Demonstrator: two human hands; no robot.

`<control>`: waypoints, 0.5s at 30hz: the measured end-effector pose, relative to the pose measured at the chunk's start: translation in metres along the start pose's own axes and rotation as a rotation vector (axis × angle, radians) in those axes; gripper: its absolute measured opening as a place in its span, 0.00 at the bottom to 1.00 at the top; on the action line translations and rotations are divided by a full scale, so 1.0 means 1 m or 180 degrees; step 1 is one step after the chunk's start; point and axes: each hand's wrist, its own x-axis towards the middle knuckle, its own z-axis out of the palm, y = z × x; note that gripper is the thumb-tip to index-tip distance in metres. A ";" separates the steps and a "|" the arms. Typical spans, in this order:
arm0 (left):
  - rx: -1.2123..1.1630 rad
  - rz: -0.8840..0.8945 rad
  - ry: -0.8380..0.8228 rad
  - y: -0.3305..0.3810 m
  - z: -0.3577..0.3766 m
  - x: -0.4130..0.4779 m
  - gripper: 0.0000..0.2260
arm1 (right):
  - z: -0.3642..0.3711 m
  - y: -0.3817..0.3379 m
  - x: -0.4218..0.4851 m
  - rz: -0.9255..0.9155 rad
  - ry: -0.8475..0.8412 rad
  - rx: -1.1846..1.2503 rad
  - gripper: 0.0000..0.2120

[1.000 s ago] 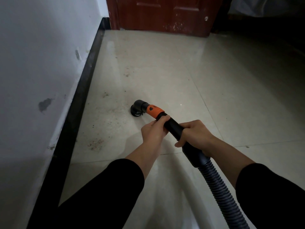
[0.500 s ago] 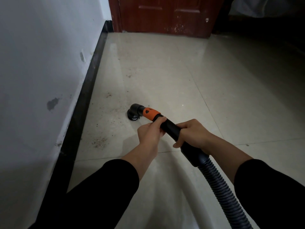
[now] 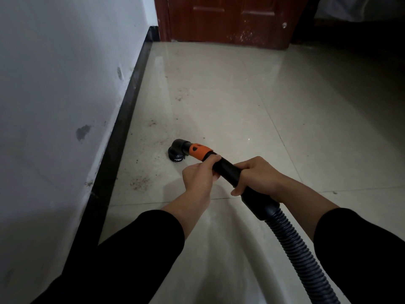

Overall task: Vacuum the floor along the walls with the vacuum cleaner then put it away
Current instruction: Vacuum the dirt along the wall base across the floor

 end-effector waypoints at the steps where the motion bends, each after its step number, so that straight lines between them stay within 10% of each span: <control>1: 0.0007 0.0000 0.0015 0.000 -0.001 -0.001 0.05 | 0.000 0.000 0.000 -0.0009 -0.0019 -0.0013 0.16; 15: -0.0261 -0.0011 0.0140 0.007 -0.019 -0.013 0.04 | 0.010 -0.006 -0.003 -0.0096 -0.0318 -0.0108 0.19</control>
